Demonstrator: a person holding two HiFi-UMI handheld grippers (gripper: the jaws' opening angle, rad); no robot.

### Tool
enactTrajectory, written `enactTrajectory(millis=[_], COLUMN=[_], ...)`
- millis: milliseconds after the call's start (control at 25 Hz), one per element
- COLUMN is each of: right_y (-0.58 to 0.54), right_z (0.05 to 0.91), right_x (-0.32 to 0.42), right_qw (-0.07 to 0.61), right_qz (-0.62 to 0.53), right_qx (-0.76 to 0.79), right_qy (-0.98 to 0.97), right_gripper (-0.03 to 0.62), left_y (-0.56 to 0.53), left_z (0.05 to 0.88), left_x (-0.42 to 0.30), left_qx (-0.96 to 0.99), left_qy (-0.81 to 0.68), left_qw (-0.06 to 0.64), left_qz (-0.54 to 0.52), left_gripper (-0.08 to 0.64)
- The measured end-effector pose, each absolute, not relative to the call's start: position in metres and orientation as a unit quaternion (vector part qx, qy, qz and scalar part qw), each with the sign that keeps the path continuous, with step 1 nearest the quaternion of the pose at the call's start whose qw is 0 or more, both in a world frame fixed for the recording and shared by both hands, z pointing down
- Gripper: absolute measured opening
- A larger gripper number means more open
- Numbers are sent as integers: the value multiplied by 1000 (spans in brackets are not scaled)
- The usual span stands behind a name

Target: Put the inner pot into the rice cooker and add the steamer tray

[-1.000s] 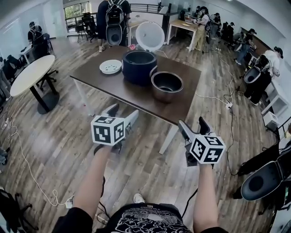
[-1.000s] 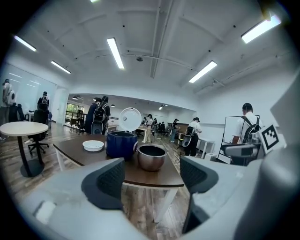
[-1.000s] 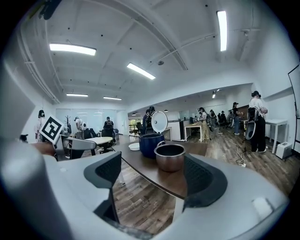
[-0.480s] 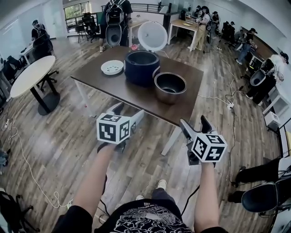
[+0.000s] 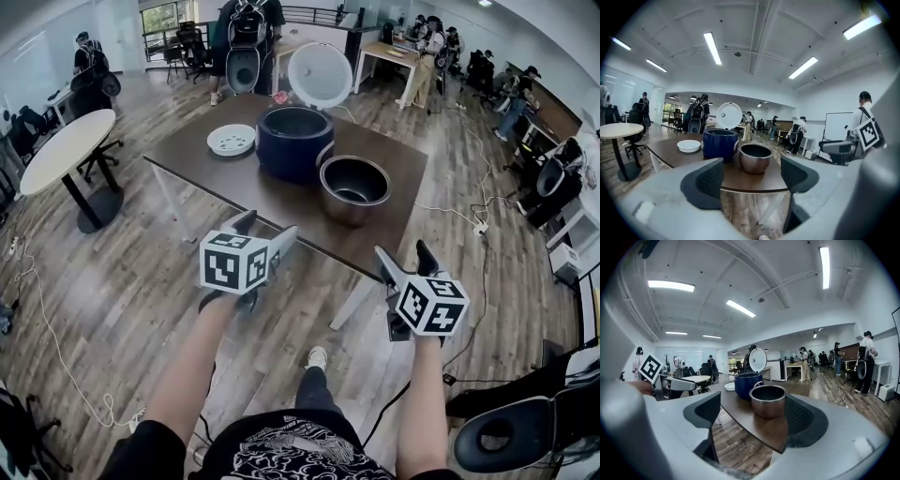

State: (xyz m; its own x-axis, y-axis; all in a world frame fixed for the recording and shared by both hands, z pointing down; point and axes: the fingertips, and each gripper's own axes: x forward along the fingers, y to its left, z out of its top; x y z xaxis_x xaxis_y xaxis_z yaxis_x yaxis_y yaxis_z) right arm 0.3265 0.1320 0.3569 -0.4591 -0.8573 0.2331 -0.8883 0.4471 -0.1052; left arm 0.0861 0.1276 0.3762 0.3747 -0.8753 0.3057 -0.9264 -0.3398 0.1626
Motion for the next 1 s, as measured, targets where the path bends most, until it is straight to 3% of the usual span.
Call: enactTrajectory(millis=[1000], right_y=[-112], right_z=[377], right_x=[380], right_qw=[83], right_qz=[140], right_qx=[505], right_qy=[-848], right_gripper=[414], left_y=[-109], left_z=[383], left_x=[130], left_qx=[798], left_qy=[-567], left_qw=[167], left_qz=[114], left_gripper=[383])
